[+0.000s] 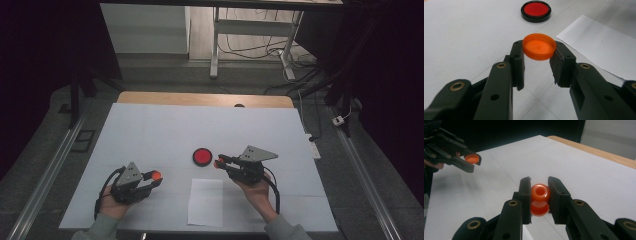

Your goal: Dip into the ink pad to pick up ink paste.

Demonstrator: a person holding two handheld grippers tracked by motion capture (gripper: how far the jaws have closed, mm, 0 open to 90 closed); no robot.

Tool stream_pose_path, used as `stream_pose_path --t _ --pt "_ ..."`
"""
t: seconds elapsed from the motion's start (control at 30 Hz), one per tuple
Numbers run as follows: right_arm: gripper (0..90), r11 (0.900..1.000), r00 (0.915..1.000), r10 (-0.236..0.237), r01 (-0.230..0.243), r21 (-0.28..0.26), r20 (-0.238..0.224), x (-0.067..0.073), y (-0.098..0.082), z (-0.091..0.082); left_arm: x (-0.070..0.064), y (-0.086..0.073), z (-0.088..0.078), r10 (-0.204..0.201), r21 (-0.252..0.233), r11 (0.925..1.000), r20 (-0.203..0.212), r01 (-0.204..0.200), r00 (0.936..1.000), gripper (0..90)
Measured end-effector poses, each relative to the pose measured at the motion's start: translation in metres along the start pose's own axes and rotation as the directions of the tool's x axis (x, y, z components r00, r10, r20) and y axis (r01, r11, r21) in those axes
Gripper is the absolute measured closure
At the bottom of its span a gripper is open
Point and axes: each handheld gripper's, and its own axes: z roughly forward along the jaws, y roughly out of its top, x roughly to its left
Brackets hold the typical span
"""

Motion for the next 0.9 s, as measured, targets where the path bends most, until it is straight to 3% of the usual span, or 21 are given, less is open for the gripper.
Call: stream_pose_path --t 0.9 --pt "72.5 1.000 0.9999 -0.010 0.010 0.028 -0.003 -0.005 0.002 0.024 0.000 0.000 0.002 0.001 0.004 1.0000 0.003 -0.001 1.0000 65.2"
